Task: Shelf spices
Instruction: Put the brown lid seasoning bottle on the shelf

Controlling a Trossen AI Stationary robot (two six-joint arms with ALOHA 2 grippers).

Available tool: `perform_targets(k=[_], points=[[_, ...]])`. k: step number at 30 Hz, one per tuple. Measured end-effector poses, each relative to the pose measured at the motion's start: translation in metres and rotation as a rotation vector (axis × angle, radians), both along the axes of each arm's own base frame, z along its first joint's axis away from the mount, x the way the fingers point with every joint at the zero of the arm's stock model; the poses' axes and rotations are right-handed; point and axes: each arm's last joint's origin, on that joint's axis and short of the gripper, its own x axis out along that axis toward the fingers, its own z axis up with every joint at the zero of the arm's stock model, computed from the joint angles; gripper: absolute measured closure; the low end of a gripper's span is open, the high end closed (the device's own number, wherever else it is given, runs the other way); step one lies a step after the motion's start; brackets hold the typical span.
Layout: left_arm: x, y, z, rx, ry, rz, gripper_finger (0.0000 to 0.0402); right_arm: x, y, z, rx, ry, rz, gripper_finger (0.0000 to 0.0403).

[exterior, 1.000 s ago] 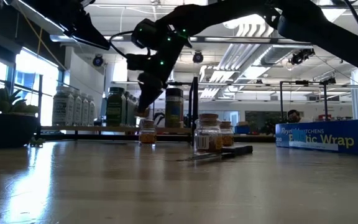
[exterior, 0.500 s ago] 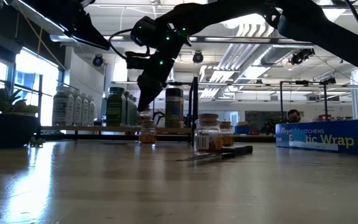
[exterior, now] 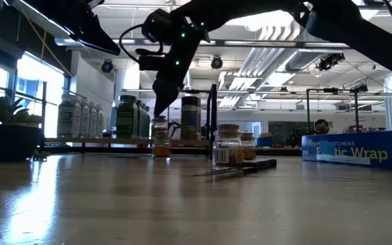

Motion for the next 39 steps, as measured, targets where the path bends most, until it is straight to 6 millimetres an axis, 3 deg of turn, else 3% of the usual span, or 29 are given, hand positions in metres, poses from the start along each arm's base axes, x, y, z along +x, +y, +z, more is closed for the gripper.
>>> perform_targets(k=[4,7,9,18,24,32,39], points=[[0.000,0.000,0.000,0.000,0.001,0.000,0.0219,-0.008,0.027,0.021,0.022,0.018,0.045,0.0149],[0.000,0.000,0.000,0.006,0.004,-0.003,0.0219,-0.013,0.046,0.023,0.165,0.046,0.090,0.0149],[0.000,0.000,0.000,0.008,0.005,-0.004,0.0219,-0.011,0.052,0.012,0.261,0.062,0.103,0.0149],[0.000,0.000,0.000,0.003,0.000,-0.014,0.0219,-0.013,0.047,-0.034,0.285,0.127,0.075,0.0149],[0.001,-0.001,0.000,-0.001,-0.001,-0.029,0.0219,-0.016,0.047,-0.045,0.312,0.146,0.039,0.0149],[0.000,-0.001,0.000,0.003,0.001,-0.031,0.0219,-0.009,0.063,-0.035,0.315,0.110,0.085,0.0149],[0.000,-0.001,0.000,0.002,0.004,-0.031,0.0219,-0.008,0.078,0.001,0.281,0.098,0.167,0.0149]])
